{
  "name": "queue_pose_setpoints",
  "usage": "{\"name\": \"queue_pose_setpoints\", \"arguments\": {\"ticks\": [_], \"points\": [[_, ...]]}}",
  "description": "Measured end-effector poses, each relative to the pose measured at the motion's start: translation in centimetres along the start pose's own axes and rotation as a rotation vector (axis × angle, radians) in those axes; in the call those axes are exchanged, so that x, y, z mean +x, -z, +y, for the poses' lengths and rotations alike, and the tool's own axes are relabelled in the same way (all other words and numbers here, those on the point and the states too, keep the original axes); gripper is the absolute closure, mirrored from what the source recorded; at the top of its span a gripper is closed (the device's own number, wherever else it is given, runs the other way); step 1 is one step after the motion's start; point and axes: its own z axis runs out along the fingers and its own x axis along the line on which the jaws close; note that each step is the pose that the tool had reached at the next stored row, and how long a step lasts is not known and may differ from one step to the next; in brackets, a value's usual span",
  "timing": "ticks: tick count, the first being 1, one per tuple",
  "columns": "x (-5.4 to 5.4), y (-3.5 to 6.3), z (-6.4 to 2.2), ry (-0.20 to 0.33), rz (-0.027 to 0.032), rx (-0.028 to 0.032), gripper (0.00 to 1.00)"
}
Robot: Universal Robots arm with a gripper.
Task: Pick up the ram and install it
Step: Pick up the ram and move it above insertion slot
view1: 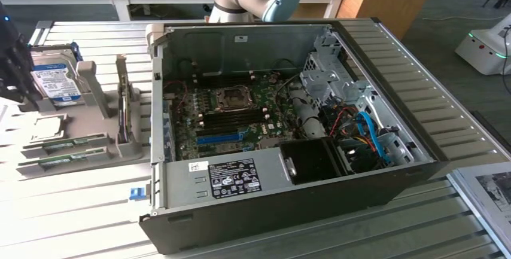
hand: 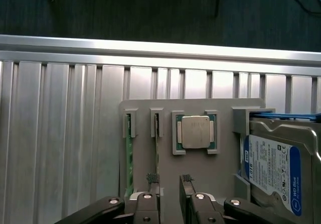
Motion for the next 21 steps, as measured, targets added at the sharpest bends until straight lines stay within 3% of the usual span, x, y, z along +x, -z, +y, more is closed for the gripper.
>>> {"name": "queue_pose_setpoints", "arguments": {"ticks": [21], "points": [[0.1, -3.26, -0.09, 0.000, 0.0001, -0.0001, 0.70]]}}
